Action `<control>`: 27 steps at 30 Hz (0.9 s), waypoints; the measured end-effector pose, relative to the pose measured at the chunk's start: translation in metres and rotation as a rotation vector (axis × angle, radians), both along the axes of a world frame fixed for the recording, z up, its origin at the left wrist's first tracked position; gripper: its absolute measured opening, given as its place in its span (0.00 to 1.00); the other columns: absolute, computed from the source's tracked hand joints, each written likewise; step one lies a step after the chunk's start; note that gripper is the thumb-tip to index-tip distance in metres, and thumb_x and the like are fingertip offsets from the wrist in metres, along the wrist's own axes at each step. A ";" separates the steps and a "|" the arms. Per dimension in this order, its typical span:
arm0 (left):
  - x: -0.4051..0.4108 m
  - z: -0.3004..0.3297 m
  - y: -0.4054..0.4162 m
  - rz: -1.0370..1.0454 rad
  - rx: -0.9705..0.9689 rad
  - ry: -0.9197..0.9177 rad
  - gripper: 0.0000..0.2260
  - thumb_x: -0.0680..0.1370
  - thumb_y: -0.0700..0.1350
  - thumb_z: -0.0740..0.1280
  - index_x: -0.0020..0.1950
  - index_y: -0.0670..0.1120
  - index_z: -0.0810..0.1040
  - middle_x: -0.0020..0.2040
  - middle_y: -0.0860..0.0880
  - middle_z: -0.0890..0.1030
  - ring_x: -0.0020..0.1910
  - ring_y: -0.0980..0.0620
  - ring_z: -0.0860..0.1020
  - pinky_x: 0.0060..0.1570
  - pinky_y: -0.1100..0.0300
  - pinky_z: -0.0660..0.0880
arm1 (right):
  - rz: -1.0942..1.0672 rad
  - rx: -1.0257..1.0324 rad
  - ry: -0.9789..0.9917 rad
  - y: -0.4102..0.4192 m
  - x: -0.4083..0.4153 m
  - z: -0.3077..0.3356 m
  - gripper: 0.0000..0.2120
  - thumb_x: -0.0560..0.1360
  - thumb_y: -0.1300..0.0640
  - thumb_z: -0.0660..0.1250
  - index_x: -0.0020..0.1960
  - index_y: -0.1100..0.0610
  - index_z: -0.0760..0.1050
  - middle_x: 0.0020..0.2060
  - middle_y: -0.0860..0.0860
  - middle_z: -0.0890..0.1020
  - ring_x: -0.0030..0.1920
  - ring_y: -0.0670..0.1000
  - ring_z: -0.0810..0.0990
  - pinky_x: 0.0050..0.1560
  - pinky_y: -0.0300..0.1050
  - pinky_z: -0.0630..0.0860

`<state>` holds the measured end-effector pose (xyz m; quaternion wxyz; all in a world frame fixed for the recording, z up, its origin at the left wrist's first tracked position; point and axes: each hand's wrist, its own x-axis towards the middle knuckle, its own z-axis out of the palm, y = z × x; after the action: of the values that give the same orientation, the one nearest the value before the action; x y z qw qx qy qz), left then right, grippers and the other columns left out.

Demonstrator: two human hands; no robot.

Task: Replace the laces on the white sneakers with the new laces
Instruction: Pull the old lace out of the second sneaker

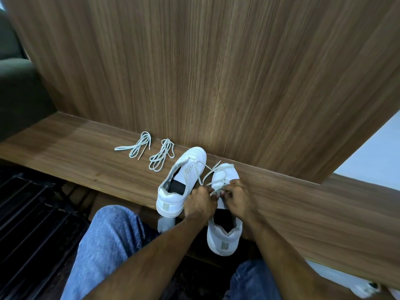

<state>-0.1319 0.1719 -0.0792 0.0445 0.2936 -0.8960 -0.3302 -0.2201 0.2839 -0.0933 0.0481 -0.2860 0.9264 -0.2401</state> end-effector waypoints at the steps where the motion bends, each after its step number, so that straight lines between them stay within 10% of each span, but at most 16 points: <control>1: 0.000 -0.001 -0.001 -0.003 0.006 0.000 0.12 0.77 0.53 0.66 0.56 0.50 0.81 0.53 0.44 0.83 0.54 0.42 0.79 0.51 0.52 0.76 | -0.041 -0.118 -0.070 0.001 0.001 0.001 0.07 0.77 0.57 0.66 0.49 0.56 0.83 0.54 0.51 0.74 0.56 0.50 0.75 0.53 0.41 0.70; 8: -0.003 -0.006 -0.002 0.007 -0.010 -0.031 0.16 0.76 0.56 0.65 0.55 0.47 0.80 0.53 0.43 0.82 0.54 0.40 0.79 0.51 0.52 0.76 | -0.562 -1.202 -0.213 0.024 -0.008 0.056 0.13 0.68 0.65 0.67 0.31 0.49 0.81 0.41 0.52 0.79 0.47 0.53 0.78 0.54 0.50 0.72; 13: -0.005 -0.007 -0.001 -0.006 -0.021 -0.038 0.15 0.76 0.56 0.65 0.55 0.47 0.80 0.52 0.43 0.82 0.53 0.41 0.80 0.51 0.51 0.77 | -0.452 -0.449 0.081 0.030 -0.007 0.044 0.16 0.73 0.60 0.67 0.60 0.53 0.75 0.55 0.52 0.72 0.54 0.53 0.74 0.57 0.45 0.70; 19: -0.003 -0.005 0.000 -0.010 -0.035 -0.048 0.14 0.76 0.54 0.65 0.56 0.48 0.80 0.54 0.43 0.81 0.55 0.41 0.79 0.52 0.52 0.75 | 0.012 0.285 0.183 0.001 0.013 0.016 0.18 0.75 0.49 0.62 0.63 0.52 0.74 0.65 0.52 0.70 0.69 0.54 0.65 0.67 0.51 0.66; 23: -0.002 -0.003 -0.002 -0.007 0.011 -0.044 0.14 0.75 0.55 0.65 0.55 0.48 0.80 0.54 0.43 0.82 0.55 0.41 0.79 0.51 0.51 0.76 | -0.050 0.082 0.126 -0.006 0.012 0.015 0.07 0.76 0.56 0.63 0.49 0.53 0.80 0.54 0.51 0.75 0.59 0.54 0.73 0.60 0.49 0.70; 27: -0.002 -0.005 -0.003 -0.009 0.020 -0.040 0.14 0.75 0.55 0.66 0.56 0.49 0.81 0.54 0.43 0.82 0.55 0.41 0.79 0.52 0.52 0.76 | -0.276 -0.604 -0.208 0.002 0.007 0.038 0.16 0.72 0.67 0.66 0.33 0.48 0.77 0.45 0.52 0.77 0.48 0.51 0.76 0.53 0.40 0.73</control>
<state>-0.1343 0.1687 -0.0846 0.0221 0.2967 -0.8947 -0.3333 -0.2131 0.2858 -0.0557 0.0223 -0.1333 0.8337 -0.5354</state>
